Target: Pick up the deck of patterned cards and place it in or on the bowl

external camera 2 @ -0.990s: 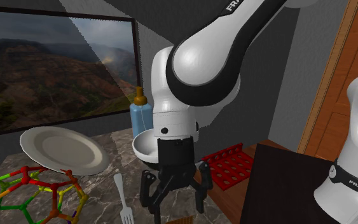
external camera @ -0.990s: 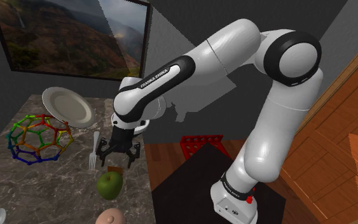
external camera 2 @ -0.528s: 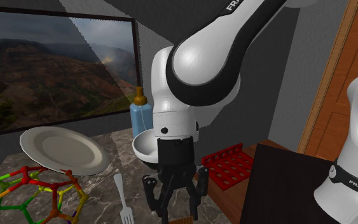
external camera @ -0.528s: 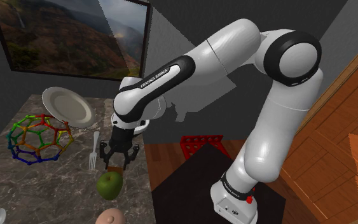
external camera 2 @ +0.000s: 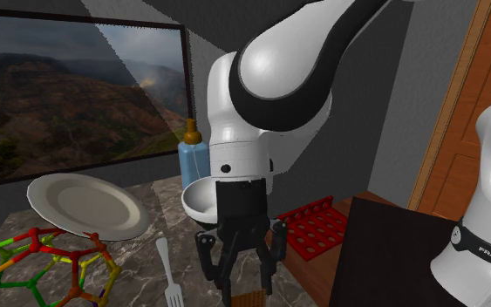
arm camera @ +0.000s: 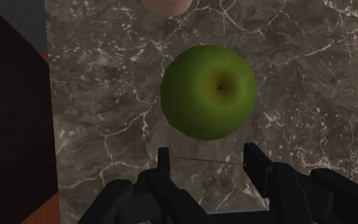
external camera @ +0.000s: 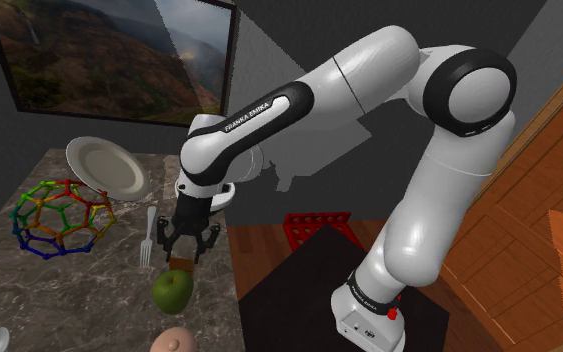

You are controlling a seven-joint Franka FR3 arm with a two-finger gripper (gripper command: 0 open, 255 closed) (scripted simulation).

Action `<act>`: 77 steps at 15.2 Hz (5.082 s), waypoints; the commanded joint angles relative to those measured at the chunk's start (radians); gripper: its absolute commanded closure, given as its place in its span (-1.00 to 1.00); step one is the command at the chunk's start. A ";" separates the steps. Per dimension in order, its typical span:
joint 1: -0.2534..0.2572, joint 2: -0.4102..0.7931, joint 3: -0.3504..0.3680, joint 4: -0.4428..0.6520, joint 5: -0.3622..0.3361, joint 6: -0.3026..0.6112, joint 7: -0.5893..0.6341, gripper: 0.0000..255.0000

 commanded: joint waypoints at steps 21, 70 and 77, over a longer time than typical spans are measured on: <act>-0.019 -0.203 -0.017 0.096 -0.030 -0.283 0.105 1.00; -0.244 0.233 -0.248 0.624 -0.236 -0.528 -0.190 1.00; -0.244 0.243 -0.248 0.612 -0.235 -0.508 -0.197 1.00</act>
